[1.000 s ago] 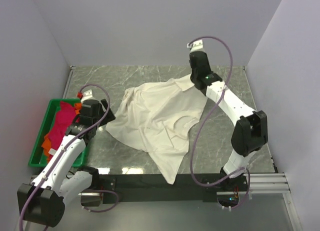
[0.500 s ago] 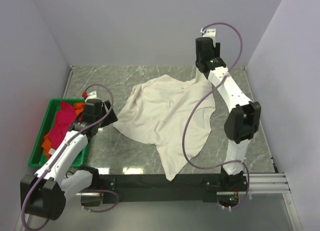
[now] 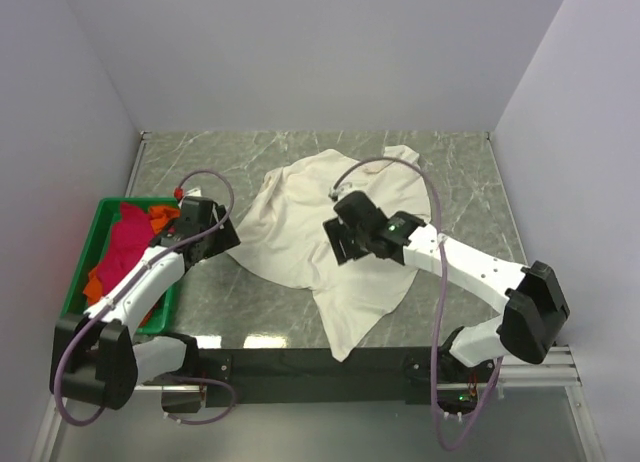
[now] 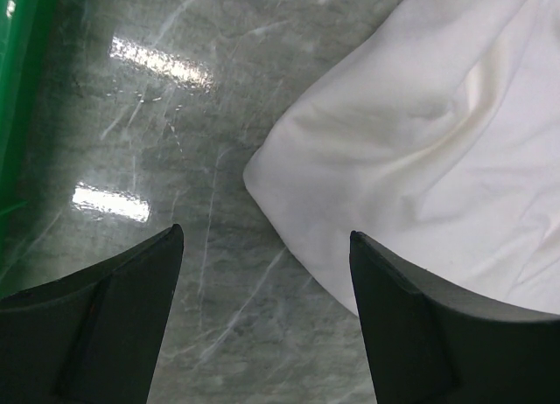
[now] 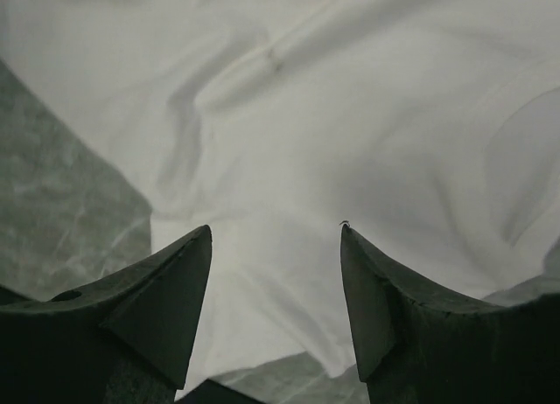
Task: Fold and stack the t-shirts
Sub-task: Flatten the tshirt out
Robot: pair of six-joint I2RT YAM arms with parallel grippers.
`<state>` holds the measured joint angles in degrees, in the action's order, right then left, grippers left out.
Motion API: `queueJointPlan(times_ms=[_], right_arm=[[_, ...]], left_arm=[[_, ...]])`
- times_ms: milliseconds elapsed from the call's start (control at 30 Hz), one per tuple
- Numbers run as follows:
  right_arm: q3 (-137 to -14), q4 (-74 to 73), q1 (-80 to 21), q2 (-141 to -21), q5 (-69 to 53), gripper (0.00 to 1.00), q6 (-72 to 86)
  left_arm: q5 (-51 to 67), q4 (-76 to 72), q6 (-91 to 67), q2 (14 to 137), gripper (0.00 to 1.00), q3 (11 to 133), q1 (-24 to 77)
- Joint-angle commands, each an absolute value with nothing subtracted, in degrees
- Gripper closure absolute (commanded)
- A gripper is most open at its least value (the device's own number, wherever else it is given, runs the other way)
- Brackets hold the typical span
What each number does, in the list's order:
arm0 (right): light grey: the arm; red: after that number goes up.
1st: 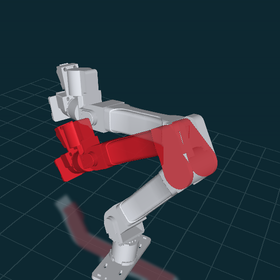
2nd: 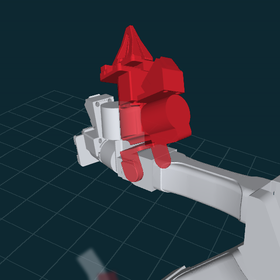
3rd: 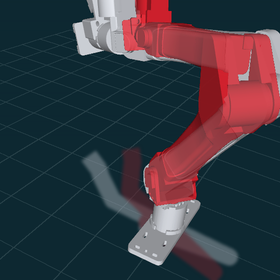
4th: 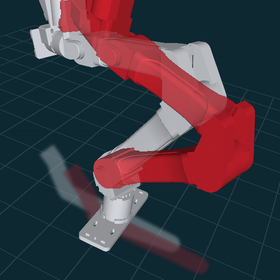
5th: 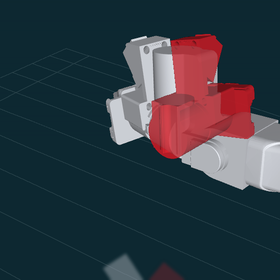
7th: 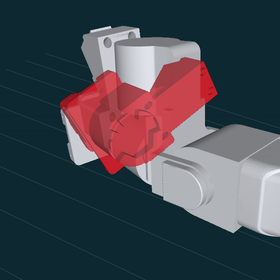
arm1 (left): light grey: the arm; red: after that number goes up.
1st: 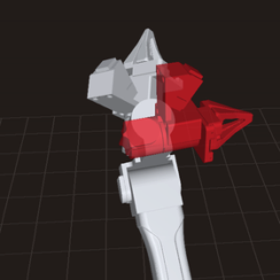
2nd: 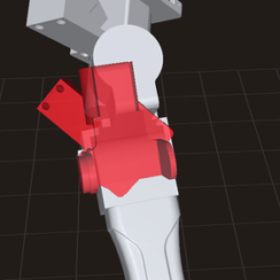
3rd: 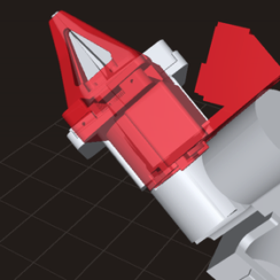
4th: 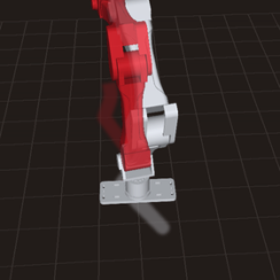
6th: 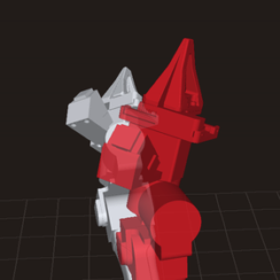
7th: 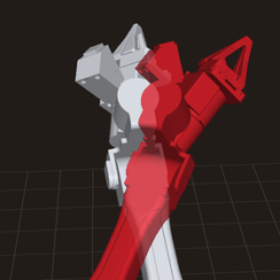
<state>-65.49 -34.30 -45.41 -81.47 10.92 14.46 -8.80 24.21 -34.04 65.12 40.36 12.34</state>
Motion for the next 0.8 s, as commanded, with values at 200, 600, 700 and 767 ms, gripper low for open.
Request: queueJointPlan(times_ms=[200, 600, 700, 767], right_arm=[[-60.6, -38.5, -58.4, -84.1, 2.9, 0.32, 22.1], [-64.9, -41.8, -66.3, -97.1, 0.5, 0.32, 19.0], [-65.7, -42.4, -67.0, -99.2, 1.4, 0.34, 19.2], [-65.7, -42.6, -67.1, -100.1, 2.0, 0.37, 19.1]], left_arm=[[-6.4, 17.7, -43.1, 73.2, 0.2, 40.6, 12.6], [-9.2, 13.2, -47.1, 77.5, 0.29, 38.4, 13.6], [-9.8, 12.8, -47.5, 79.1, 0.32, 38.3, 14.7], [-9.9, 12.1, -47.9, 80.1, 0.36, 38.1, 15.2]])
